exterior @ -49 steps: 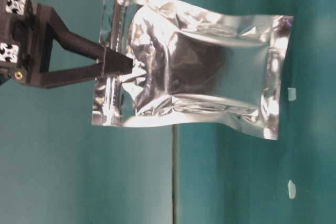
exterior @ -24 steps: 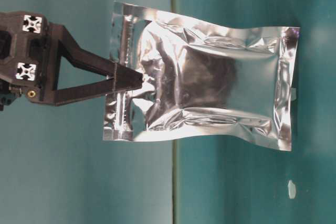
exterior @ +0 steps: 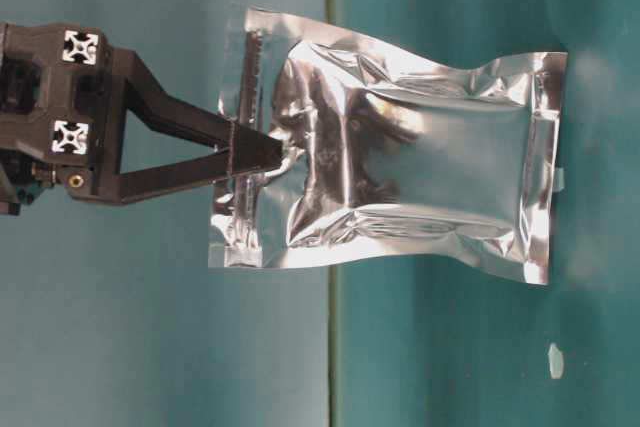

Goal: Hand over the silver zip bag and make it stand upright.
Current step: 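Move the open left gripper toward the hanging bag's lower edge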

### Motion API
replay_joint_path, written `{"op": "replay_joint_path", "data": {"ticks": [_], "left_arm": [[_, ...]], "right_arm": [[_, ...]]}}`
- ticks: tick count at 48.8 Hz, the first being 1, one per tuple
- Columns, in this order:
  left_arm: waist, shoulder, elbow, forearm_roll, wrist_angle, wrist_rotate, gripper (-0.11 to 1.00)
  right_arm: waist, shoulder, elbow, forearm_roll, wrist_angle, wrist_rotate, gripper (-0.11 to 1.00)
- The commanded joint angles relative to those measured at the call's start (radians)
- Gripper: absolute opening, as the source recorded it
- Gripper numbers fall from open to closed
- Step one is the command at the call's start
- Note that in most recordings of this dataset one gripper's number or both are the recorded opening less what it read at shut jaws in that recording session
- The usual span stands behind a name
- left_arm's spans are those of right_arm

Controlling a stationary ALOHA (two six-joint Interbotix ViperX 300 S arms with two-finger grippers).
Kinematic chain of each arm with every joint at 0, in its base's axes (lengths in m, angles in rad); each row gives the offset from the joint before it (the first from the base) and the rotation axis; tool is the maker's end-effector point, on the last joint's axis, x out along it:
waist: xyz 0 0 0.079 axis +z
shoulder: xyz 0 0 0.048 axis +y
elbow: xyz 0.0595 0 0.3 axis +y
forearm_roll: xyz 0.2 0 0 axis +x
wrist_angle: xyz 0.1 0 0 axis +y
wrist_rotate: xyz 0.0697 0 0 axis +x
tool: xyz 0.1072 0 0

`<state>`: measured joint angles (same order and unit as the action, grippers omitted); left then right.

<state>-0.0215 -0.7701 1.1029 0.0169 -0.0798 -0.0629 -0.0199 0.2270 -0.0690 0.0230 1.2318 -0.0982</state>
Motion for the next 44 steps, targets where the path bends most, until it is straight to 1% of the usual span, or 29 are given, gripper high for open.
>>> {"op": "replay_joint_path", "data": {"ticks": [1,7,19,23,26,29,33,39,43,44], "left_arm": [[0.0,0.008,-0.009,0.003,-0.005,0.0,-0.01],[0.0,0.026,-0.011,0.003,-0.009,-0.002,-0.01],[0.002,0.107,-0.028,0.003,-0.02,-0.002,0.0],[0.002,0.14,-0.026,0.003,-0.049,-0.002,0.0],[0.002,0.17,-0.02,0.003,-0.089,-0.003,0.03],[0.009,0.201,-0.014,0.003,-0.13,-0.012,0.12],[0.02,0.242,0.0,0.003,-0.207,-0.038,0.34],[0.038,0.321,0.018,0.003,-0.333,-0.081,0.72],[0.038,0.376,0.025,0.003,-0.397,-0.089,0.92],[0.04,0.393,0.025,0.003,-0.411,-0.089,0.94]], "right_arm": [[0.006,-0.009,-0.017,-0.002,-0.002,-0.015,0.02],[0.009,-0.008,-0.02,-0.002,-0.002,-0.015,0.02],[0.011,-0.006,-0.02,-0.002,0.0,-0.009,0.02],[0.011,-0.008,-0.02,-0.003,-0.002,-0.008,0.02],[0.011,-0.006,-0.02,-0.002,-0.002,-0.006,0.02],[0.011,-0.008,-0.017,-0.002,-0.002,-0.006,0.02],[0.011,-0.006,-0.014,-0.002,-0.006,-0.006,0.02],[0.012,-0.006,-0.011,-0.002,-0.006,-0.002,0.02],[0.012,-0.008,-0.011,-0.002,-0.011,0.0,0.02],[0.014,-0.008,-0.011,-0.002,-0.012,0.0,0.02]]}}
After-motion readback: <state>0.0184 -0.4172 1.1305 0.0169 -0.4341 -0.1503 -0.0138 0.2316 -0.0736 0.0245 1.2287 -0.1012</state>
